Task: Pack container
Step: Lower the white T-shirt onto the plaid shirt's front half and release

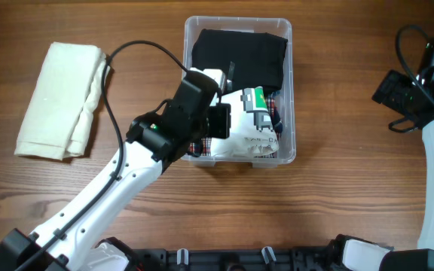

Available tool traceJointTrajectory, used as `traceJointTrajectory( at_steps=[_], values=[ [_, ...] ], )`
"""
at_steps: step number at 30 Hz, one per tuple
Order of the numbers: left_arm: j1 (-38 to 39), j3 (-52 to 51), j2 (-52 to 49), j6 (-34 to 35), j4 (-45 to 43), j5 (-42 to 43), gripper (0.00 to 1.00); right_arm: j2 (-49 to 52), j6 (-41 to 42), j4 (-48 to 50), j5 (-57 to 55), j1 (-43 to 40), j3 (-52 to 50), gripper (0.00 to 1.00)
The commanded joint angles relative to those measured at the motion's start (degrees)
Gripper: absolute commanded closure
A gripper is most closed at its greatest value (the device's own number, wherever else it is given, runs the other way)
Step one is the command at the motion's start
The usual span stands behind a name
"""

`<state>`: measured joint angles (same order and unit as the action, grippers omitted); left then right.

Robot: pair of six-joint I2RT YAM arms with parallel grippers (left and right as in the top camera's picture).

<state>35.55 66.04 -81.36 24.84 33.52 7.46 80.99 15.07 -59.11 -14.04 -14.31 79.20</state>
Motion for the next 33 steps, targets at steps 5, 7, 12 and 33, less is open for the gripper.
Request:
traceJointTrajectory(
  at_steps=[5,7,12,33],
  values=[
    [0.31,3.04,-1.92,4.2,9.22,8.35,0.96,-0.52,-0.04,0.2,-0.96,-0.02,0.94,0.0],
    [0.35,4.96,-1.97,4.22,11.98,8.35,0.96,-0.52,-0.04,0.22,-0.96,-0.02,0.94,0.0],
    [0.35,13.14,-4.96,4.15,21.66,6.47,0.96,-0.52,-0.07,0.22,-0.96,-0.02,0.94,0.0],
    [8.83,19.69,-30.45,3.93,25.0,-2.8,0.96,-0.52,-0.04,0.2,-0.96,-0.02,0.94,0.0]
  ],
)
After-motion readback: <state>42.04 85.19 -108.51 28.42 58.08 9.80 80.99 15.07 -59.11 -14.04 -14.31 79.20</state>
